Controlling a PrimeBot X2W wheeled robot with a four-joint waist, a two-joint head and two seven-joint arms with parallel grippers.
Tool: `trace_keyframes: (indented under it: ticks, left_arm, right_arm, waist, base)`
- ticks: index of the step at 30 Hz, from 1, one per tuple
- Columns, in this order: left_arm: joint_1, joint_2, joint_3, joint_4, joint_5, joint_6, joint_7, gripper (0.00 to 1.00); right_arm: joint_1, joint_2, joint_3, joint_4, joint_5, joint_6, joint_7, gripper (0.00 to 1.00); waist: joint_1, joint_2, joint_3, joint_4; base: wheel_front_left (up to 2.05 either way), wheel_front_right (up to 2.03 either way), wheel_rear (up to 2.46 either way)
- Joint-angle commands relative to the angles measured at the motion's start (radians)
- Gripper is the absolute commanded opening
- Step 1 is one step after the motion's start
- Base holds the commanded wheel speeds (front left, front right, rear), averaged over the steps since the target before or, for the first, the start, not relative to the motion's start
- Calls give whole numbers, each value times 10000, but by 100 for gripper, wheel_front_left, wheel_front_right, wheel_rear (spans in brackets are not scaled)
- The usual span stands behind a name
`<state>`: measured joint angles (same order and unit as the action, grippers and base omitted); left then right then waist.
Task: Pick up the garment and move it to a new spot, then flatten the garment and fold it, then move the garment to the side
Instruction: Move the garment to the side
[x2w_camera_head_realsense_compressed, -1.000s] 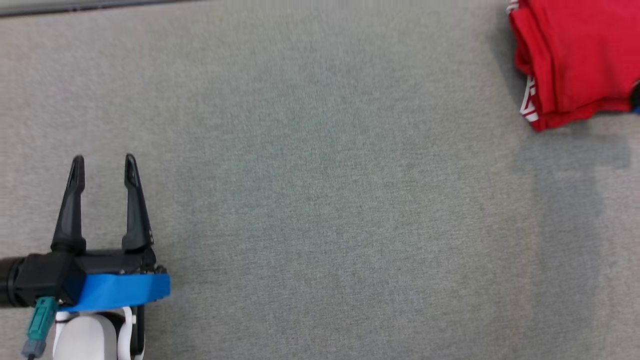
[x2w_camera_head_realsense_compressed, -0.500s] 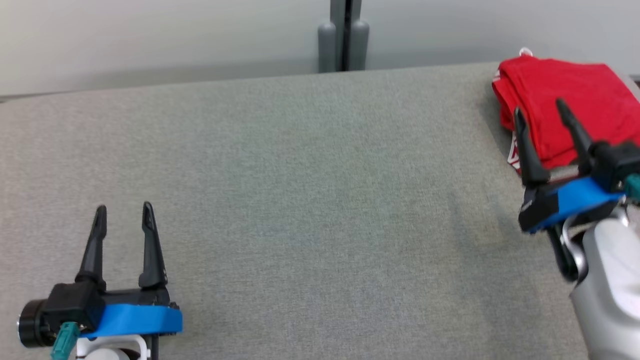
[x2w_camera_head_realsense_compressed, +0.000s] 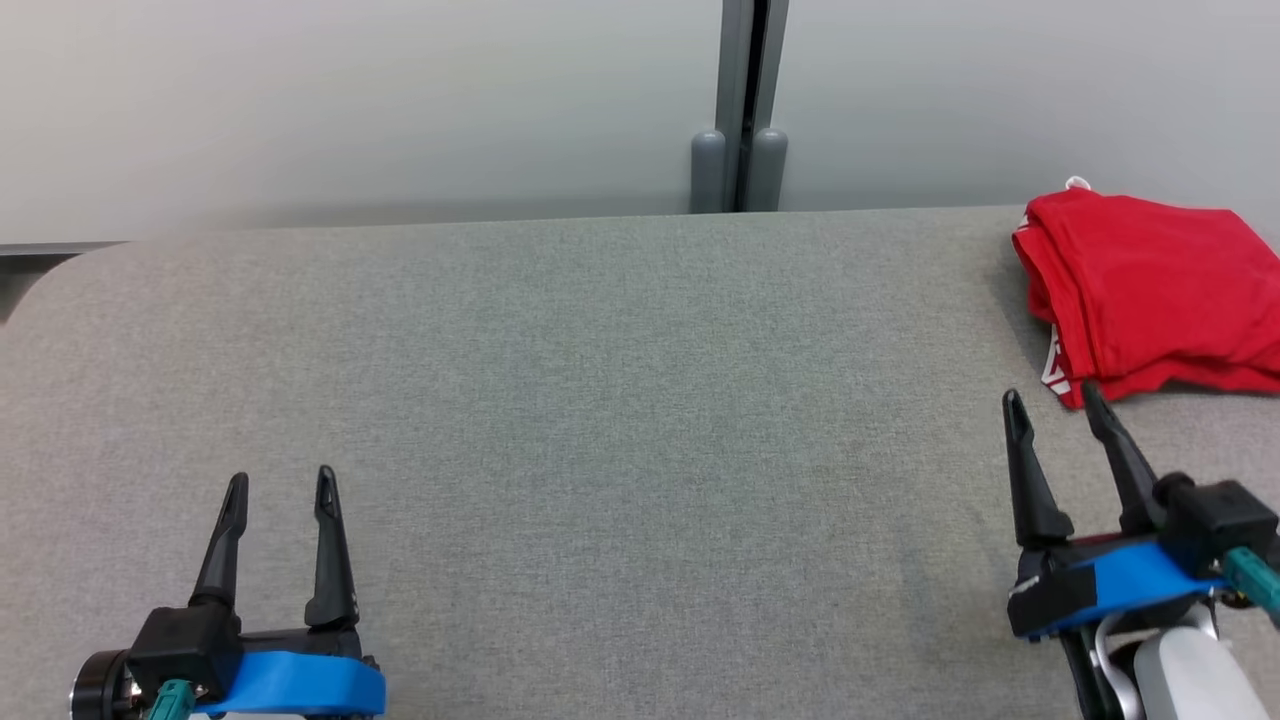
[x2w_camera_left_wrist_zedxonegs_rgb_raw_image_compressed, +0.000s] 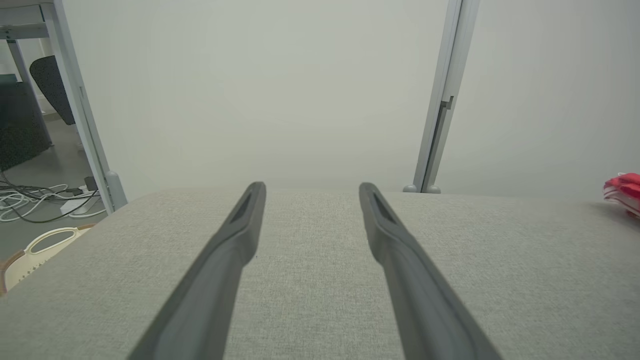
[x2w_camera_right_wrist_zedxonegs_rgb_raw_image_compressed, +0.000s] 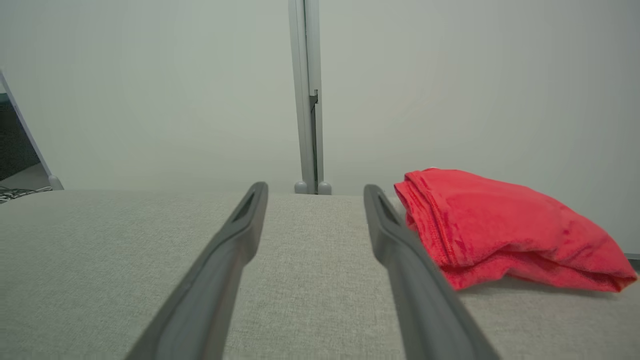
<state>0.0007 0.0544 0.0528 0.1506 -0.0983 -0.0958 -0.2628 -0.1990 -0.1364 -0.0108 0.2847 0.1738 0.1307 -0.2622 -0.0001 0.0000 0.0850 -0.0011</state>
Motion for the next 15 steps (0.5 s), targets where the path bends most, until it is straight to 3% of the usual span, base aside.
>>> trace_keyframes:
  ticks: [1, 15]
  left_arm:
    - [86, 10, 46, 19, 28, 56, -26, 100]
    - [94, 12, 39, 342, 93, -5, -25, 100]
  right_arm:
    - [318, 96, -55, -217, -104, 2, 10, 100]
    - [2232, 826, -320, -2104, -486, 2, 656, 100]
  waist:
    - [1, 0, -50, 40]
    - [1, 0, -231, 236]
  base:
    - [0, 0, 0]
    - [0, 0, 0]
